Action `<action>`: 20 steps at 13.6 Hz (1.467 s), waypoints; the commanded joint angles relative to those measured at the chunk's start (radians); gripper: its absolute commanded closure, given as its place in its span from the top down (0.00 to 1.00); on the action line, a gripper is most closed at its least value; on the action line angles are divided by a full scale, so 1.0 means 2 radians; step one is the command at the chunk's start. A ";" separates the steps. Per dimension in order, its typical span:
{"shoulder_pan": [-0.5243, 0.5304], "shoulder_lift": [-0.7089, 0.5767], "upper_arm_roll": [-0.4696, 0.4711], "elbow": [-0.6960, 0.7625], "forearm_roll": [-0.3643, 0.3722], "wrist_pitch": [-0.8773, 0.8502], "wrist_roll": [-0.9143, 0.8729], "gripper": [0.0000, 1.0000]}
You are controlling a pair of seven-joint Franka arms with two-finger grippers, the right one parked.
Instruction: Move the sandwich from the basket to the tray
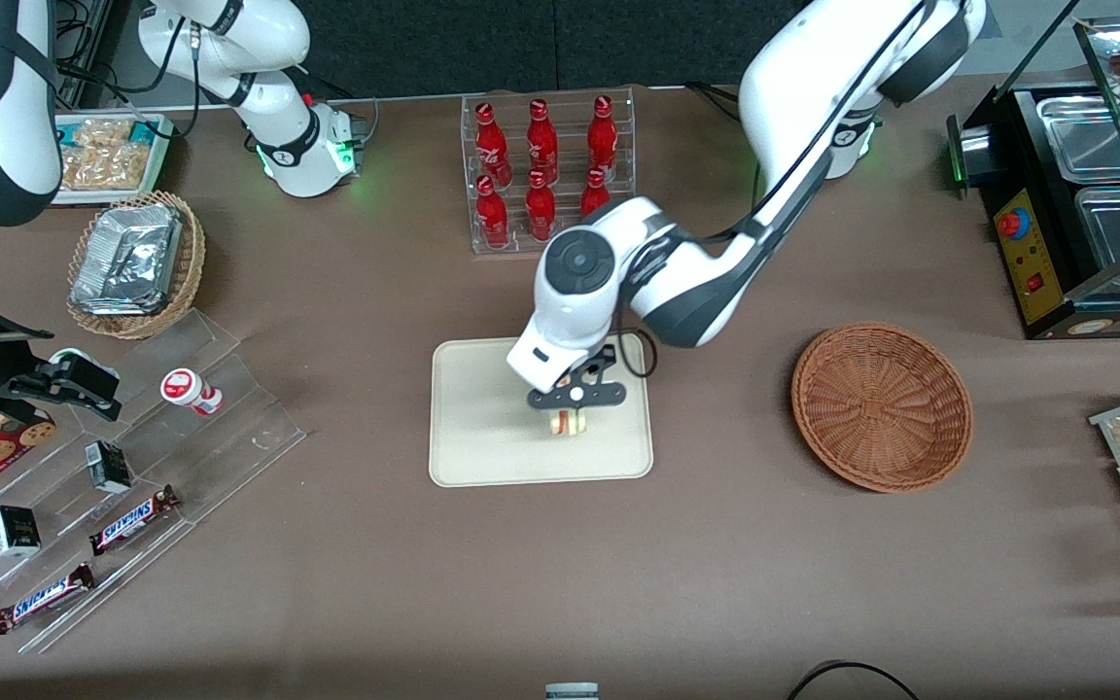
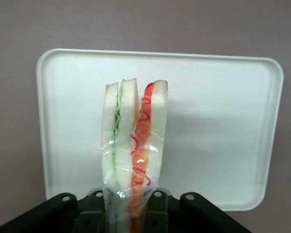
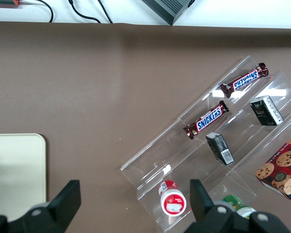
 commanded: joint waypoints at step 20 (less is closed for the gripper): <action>-0.059 0.096 0.046 0.073 0.015 0.053 0.016 1.00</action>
